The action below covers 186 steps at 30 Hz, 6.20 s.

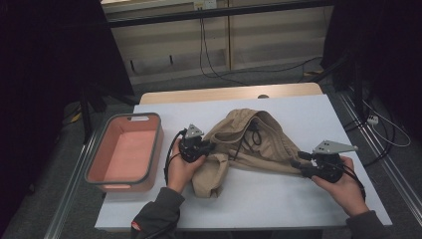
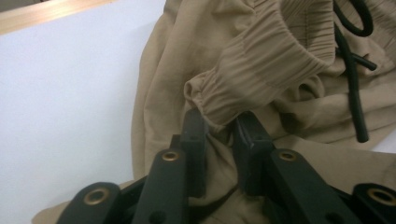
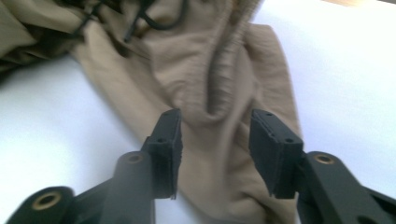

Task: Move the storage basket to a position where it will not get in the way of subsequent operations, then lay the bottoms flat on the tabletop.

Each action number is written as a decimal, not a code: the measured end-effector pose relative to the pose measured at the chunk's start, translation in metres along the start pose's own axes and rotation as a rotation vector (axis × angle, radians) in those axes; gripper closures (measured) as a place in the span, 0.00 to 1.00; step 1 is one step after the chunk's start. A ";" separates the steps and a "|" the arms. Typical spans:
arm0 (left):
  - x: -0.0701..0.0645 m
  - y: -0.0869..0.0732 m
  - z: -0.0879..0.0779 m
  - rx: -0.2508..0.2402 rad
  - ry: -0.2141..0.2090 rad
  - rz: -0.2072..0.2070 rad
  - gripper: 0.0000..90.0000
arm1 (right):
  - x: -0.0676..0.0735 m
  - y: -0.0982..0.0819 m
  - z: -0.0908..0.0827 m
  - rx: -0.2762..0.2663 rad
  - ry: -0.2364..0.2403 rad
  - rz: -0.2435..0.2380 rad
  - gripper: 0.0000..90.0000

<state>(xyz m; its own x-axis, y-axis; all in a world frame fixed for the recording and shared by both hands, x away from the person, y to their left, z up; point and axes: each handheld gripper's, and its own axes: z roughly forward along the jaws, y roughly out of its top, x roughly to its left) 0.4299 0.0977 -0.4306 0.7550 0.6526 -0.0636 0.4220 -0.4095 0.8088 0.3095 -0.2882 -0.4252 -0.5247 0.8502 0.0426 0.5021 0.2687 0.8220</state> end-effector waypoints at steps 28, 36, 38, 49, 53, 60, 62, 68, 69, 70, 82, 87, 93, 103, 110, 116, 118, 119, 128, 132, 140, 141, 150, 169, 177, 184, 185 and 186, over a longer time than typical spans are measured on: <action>0.030 0.005 -0.048 -0.118 0.087 -0.162 0.92 | 0.013 0.003 0.017 0.028 -0.028 -0.057 0.47; 0.028 0.005 -0.048 -0.111 0.094 -0.155 0.93 | 0.017 0.001 0.011 0.035 0.017 -0.076 0.60; 0.027 0.005 -0.047 -0.111 0.094 -0.156 0.93 | 0.021 0.000 0.016 0.038 0.031 -0.088 0.57; 0.027 0.005 -0.047 -0.106 0.095 -0.161 0.93 | 0.022 0.004 0.043 0.027 -0.016 -0.093 0.61; 0.027 0.004 -0.045 -0.104 0.094 -0.163 0.93 | 0.023 0.002 0.053 0.067 -0.027 -0.116 0.64; 0.029 0.005 -0.048 -0.102 0.091 -0.173 0.93 | 0.015 0.008 0.043 -0.009 -0.013 -0.075 0.82; 0.029 0.005 -0.049 -0.103 0.089 -0.178 0.93 | 0.013 0.012 0.038 -0.036 -0.009 -0.056 0.83; 0.029 0.007 -0.054 -0.114 0.080 -0.192 0.93 | 0.012 0.026 0.025 -0.089 -0.009 -0.055 0.84; 0.029 0.009 -0.055 -0.115 0.077 -0.189 0.93 | 0.011 0.029 0.022 -0.100 -0.010 -0.054 0.84; 0.029 0.010 -0.056 -0.118 0.076 -0.188 0.93 | 0.010 0.033 0.019 -0.115 -0.010 -0.042 0.84; 0.027 0.032 -0.068 -0.159 0.037 -0.195 0.93 | -0.016 0.080 0.006 -0.174 -0.049 0.001 0.86; 0.026 0.038 -0.073 -0.152 0.027 -0.191 0.94 | -0.018 0.086 0.006 -0.173 -0.053 0.000 0.86; 0.029 0.039 -0.071 -0.143 0.025 -0.201 0.94 | -0.021 0.087 0.010 -0.162 -0.059 0.004 0.86; 0.064 0.072 -0.060 -0.126 0.048 -0.224 0.94 | -0.049 0.122 0.026 -0.131 -0.093 -0.023 0.87; 0.103 0.142 -0.035 -0.134 0.120 -0.179 0.95 | -0.090 0.204 0.059 -0.092 -0.238 -0.041 0.89; 0.115 0.183 -0.011 -0.147 0.184 -0.149 0.55 | -0.112 0.240 0.081 -0.236 -0.390 0.009 0.45; 0.107 0.172 -0.008 -0.144 0.160 -0.167 0.44 | -0.109 0.231 0.088 -0.137 -0.381 0.004 0.30; 0.104 0.168 -0.008 -0.143 0.141 -0.175 0.38 | -0.105 0.220 0.089 -0.117 -0.338 -0.025 0.30; 0.052 0.093 -0.028 -0.096 0.046 -0.169 0.23 | -0.040 0.130 0.069 -0.030 -0.188 -0.092 0.17; 0.034 0.061 -0.036 -0.072 0.027 -0.145 0.22 | -0.006 0.095 0.063 -0.018 -0.109 -0.130 0.17; 0.013 0.028 -0.055 -0.076 0.043 -0.123 0.18 | 0.035 0.044 0.060 -0.018 -0.039 -0.124 0.16; 0.012 0.025 -0.055 -0.074 0.049 -0.126 0.18 | 0.037 0.041 0.061 -0.021 -0.034 -0.117 0.16; 0.004 0.011 -0.057 -0.040 0.068 -0.104 0.16 | 0.047 0.029 0.061 0.011 0.011 -0.156 0.22; -0.010 -0.015 -0.060 0.009 0.050 -0.091 0.09 | 0.049 0.021 0.091 0.135 -0.040 -0.218 0.52; -0.009 -0.034 -0.050 0.069 0.076 -0.049 0.11 | 0.034 0.024 0.095 0.128 -0.044 -0.161 0.96; -0.013 -0.035 -0.047 0.070 0.068 -0.048 0.13 | 0.009 0.032 0.078 0.050 -0.088 -0.076 1.00; -0.013 -0.033 -0.047 0.063 0.059 -0.050 0.14 | 0.005 0.033 0.075 0.040 -0.099 -0.067 1.00; -0.014 -0.031 -0.047 0.050 0.055 -0.039 0.14 | -0.001 0.033 0.071 0.024 -0.112 -0.057 1.00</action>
<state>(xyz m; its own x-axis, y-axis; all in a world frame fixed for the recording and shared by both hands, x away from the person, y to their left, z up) 0.3825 0.1307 -0.4272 0.7096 0.7020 -0.0611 0.4759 -0.4135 0.7762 0.3749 -0.2478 -0.4388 -0.4734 0.8782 -0.0687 0.4908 0.3277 0.8073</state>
